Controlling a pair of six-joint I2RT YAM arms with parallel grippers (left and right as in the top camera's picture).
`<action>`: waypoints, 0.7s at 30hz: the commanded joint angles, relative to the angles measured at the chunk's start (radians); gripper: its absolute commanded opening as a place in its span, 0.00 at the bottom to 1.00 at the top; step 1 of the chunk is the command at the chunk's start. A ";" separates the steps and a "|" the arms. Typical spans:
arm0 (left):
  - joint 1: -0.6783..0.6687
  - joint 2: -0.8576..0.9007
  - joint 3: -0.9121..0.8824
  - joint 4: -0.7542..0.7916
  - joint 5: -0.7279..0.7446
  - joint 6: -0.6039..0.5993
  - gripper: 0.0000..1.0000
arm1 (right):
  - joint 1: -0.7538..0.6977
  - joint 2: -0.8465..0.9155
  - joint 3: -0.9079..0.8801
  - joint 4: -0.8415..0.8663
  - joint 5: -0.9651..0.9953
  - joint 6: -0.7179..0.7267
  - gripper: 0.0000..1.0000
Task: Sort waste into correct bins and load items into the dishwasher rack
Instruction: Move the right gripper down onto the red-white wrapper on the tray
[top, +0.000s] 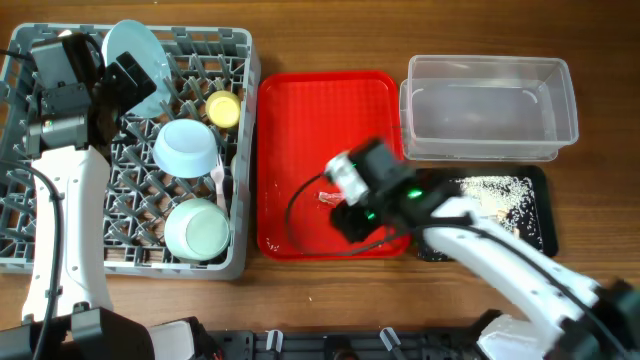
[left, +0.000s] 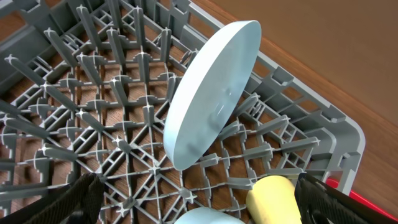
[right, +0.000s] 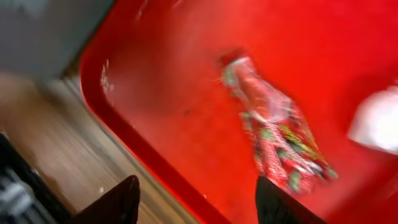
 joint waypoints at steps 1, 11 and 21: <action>0.002 -0.017 -0.005 0.002 0.008 -0.013 1.00 | 0.104 0.134 0.005 0.058 0.144 -0.102 0.58; 0.002 -0.017 -0.005 0.002 0.008 -0.013 1.00 | 0.136 0.349 0.006 0.143 0.283 -0.103 0.62; 0.002 -0.017 -0.005 0.002 0.008 -0.013 1.00 | 0.125 0.171 0.124 0.043 0.241 -0.153 0.58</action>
